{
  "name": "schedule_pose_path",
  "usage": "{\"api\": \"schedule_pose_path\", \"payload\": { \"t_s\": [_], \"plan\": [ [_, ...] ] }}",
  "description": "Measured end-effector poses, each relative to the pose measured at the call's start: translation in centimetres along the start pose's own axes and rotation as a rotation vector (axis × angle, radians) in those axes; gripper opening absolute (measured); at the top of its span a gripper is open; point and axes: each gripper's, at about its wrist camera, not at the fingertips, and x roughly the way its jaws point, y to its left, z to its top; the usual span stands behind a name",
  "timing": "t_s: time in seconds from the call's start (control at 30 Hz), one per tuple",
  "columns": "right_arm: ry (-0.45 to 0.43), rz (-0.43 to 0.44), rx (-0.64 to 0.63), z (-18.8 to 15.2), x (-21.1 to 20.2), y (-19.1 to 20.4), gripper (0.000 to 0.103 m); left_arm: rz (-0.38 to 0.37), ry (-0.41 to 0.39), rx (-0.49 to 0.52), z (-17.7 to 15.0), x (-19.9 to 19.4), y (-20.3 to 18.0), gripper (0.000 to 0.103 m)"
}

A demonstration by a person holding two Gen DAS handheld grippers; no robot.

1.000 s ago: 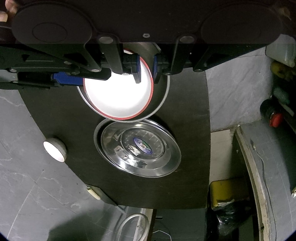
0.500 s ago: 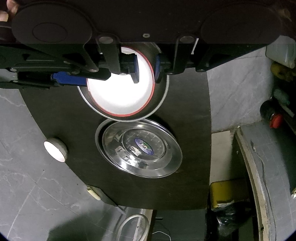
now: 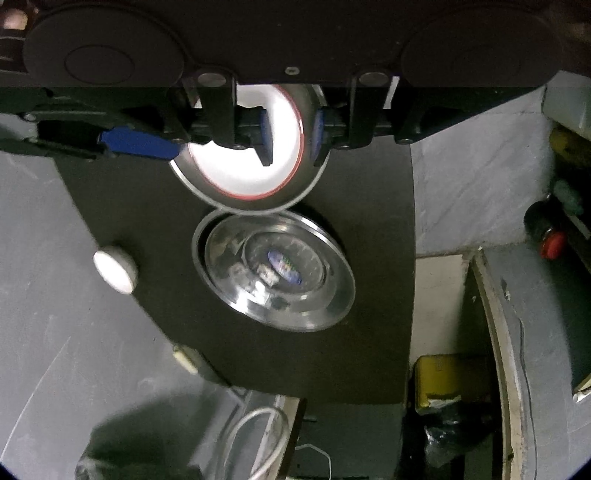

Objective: Organize plates and bowls
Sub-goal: 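Lower the white bowl into the steel bowl and open the left gripper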

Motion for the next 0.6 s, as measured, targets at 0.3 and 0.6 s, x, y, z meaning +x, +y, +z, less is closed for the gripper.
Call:
{"api": "schedule_pose_path", "payload": {
  "t_s": [0.3, 0.6],
  "plan": [
    [-0.050, -0.041, -0.021, 0.5, -1.6, -0.2, 0.056, -0.009, -0.051, -0.038, 0.8, -0.4, 0.4, 0.043],
    [-0.074, -0.088, 0.005, 0.9, -2.2, -2.1, 0.079, -0.002, -0.128, -0.062, 1.6, 0.0, -0.1, 0.084]
  ]
}}
